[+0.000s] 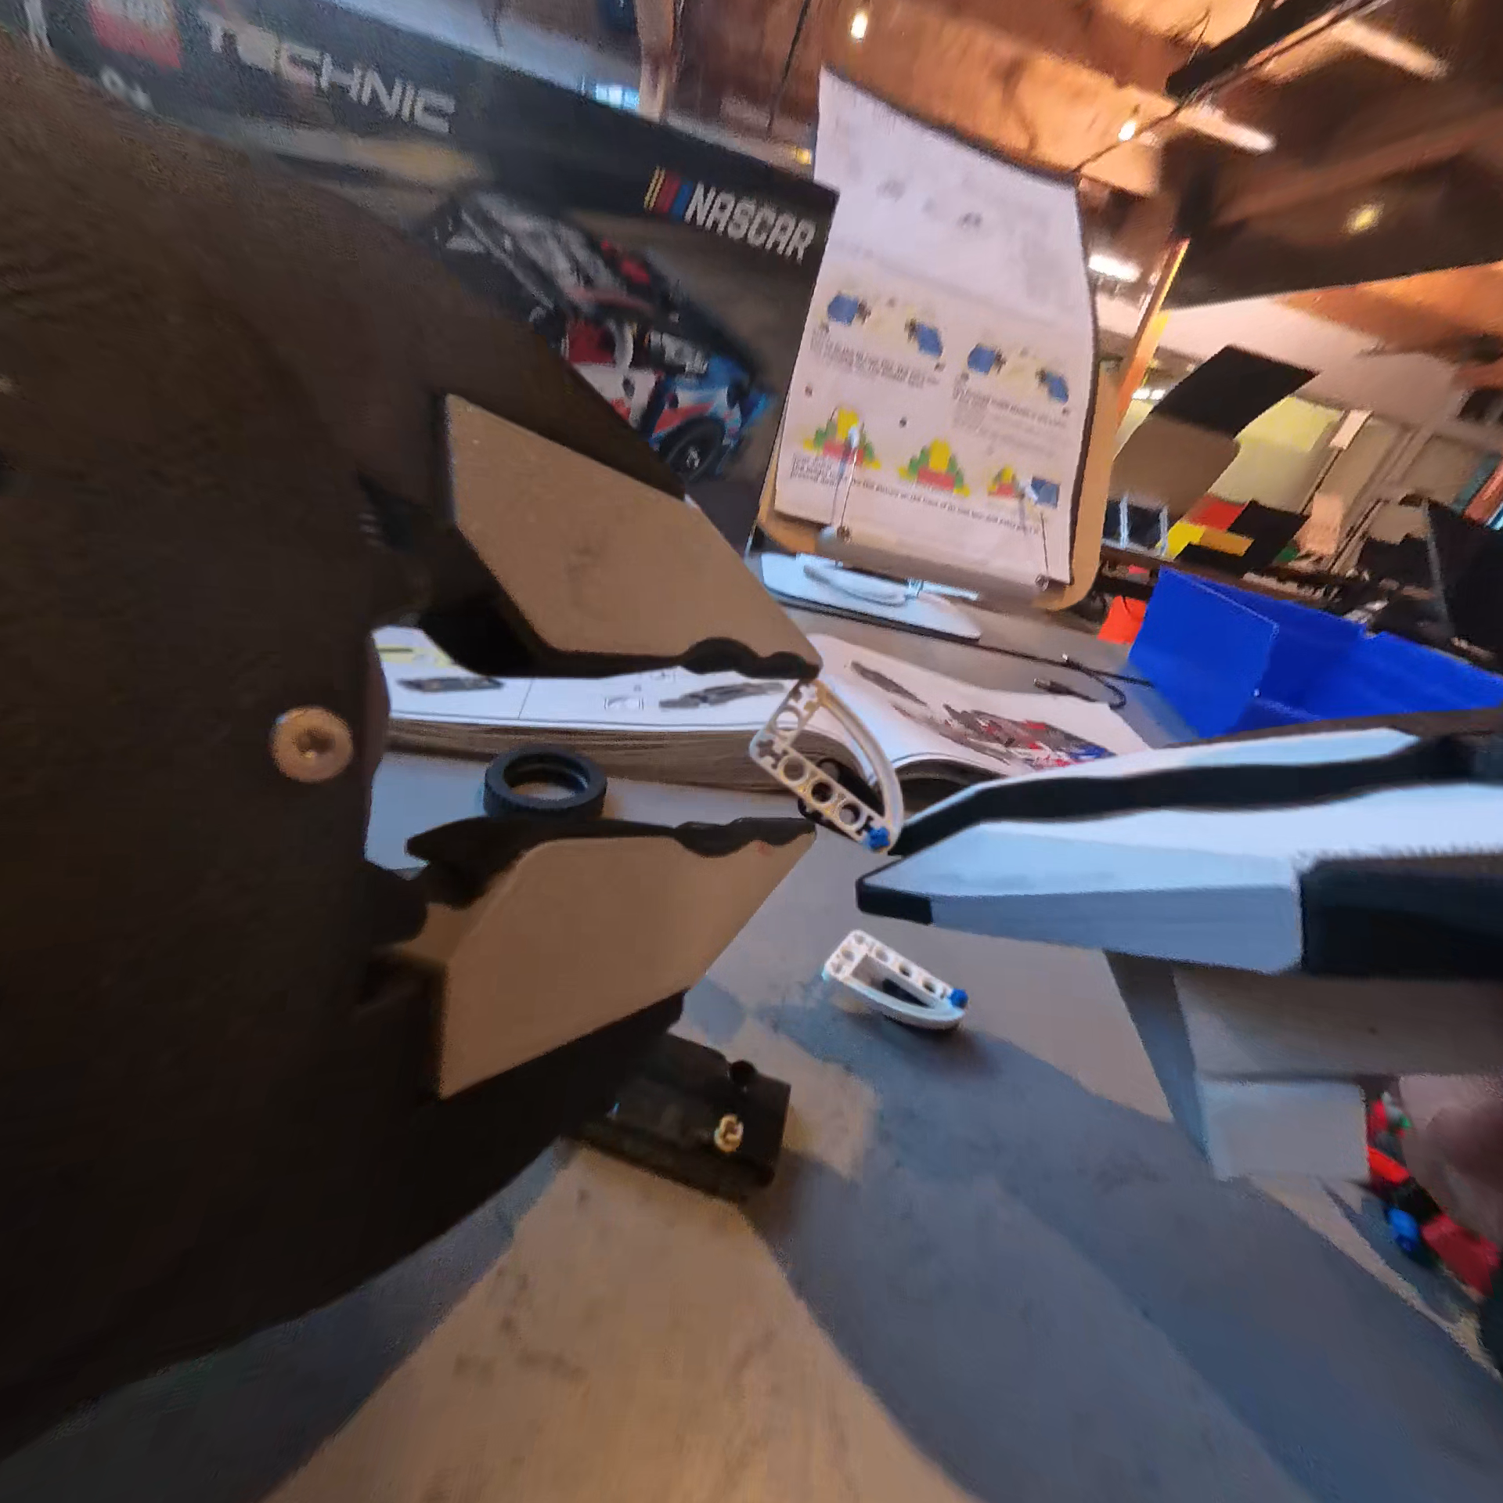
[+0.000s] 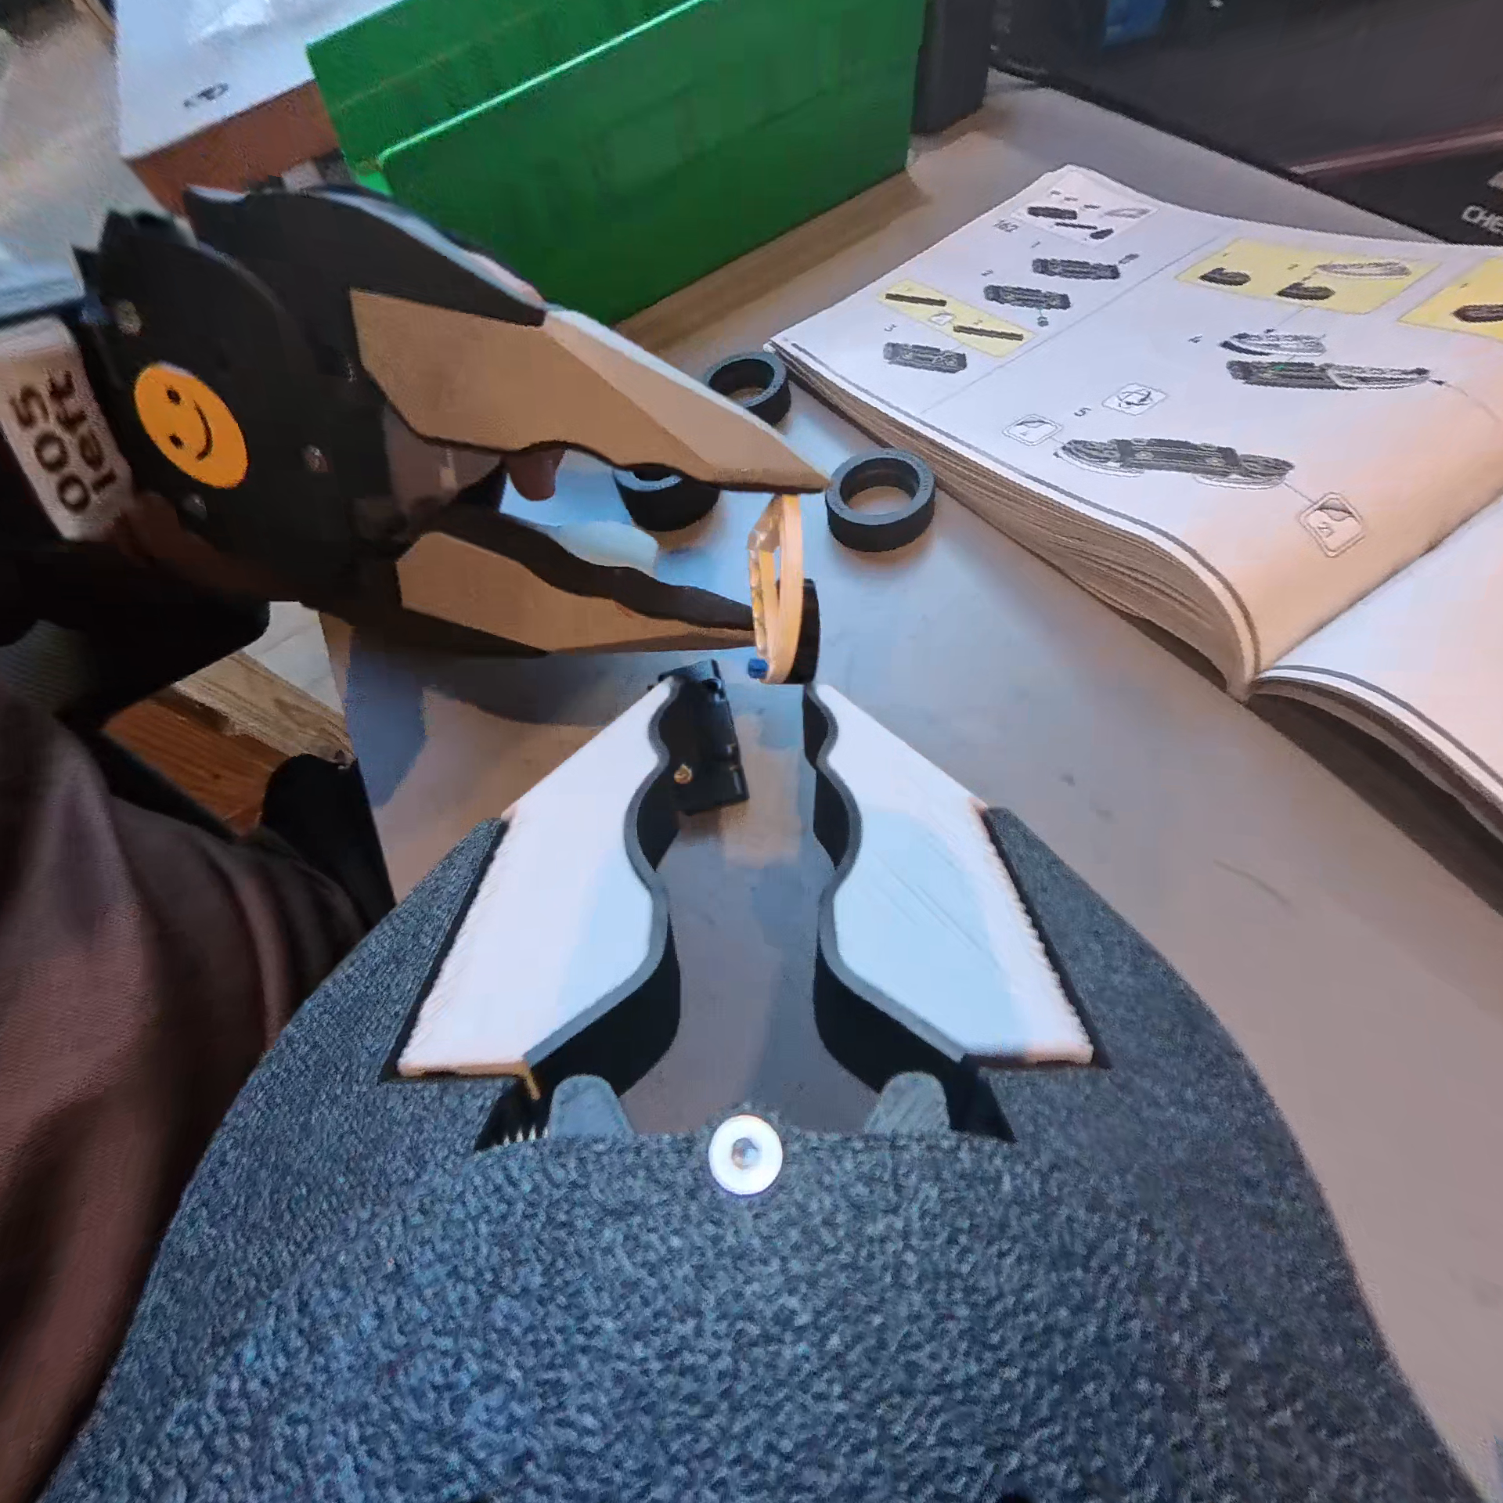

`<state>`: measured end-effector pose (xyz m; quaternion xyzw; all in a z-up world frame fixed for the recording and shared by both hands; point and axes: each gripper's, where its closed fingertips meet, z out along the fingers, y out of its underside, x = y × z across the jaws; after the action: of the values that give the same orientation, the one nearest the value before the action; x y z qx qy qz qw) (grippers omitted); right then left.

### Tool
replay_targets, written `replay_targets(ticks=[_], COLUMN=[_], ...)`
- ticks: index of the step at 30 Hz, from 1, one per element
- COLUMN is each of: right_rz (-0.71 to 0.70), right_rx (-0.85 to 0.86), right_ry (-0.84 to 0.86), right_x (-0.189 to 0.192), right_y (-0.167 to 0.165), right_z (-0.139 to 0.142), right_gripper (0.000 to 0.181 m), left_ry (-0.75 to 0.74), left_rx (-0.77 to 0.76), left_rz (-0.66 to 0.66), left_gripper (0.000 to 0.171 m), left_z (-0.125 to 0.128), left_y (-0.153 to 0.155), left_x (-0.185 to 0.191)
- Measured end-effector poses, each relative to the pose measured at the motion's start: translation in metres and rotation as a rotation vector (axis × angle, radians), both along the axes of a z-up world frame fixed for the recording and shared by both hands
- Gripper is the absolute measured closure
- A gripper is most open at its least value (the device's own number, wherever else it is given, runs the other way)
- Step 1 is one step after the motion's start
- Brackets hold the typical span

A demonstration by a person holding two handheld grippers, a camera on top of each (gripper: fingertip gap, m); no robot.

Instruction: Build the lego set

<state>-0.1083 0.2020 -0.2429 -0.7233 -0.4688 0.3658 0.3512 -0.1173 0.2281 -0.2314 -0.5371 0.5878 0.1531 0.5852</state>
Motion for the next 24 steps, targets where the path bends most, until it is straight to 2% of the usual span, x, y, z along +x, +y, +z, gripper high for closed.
replay_targets(ticks=[3, 6, 11, 16, 20, 24], right_rz=[-0.035, -0.051, -0.003, 0.004, -0.005, -0.016], right_rx=[0.0, -0.016, 0.003, 0.035, 0.113, 0.271], right_ry=[0.003, 0.036, 0.059, 0.043, -0.002, -0.073], right_x=[0.001, 0.003, -0.001, 0.0, 0.004, 0.007], right_y=[0.006, 0.01, 0.002, 0.002, 0.006, 0.01], right_z=[0.0, 0.005, 0.012, 0.011, 0.009, 0.01], right_gripper=[0.153, 0.149, 0.165, 0.165, 0.165, 0.165], left_ry=[0.012, -0.036, -0.057, -0.054, -0.071, -0.184], left_rx=[0.05, 0.098, 0.113, 0.127, 0.089, -0.073], left_rz=[-0.013, -0.048, -0.082, -0.092, -0.097, -0.133], left_gripper=[0.14, 0.139, 0.14, 0.14, 0.144, 0.143], left_z=[0.0, 0.011, 0.013, 0.013, 0.01, 0.007], left_y=[-0.001, -0.007, -0.01, -0.011, -0.011, -0.013], left_x=[0.0, 0.003, 0.006, 0.007, 0.007, 0.007])
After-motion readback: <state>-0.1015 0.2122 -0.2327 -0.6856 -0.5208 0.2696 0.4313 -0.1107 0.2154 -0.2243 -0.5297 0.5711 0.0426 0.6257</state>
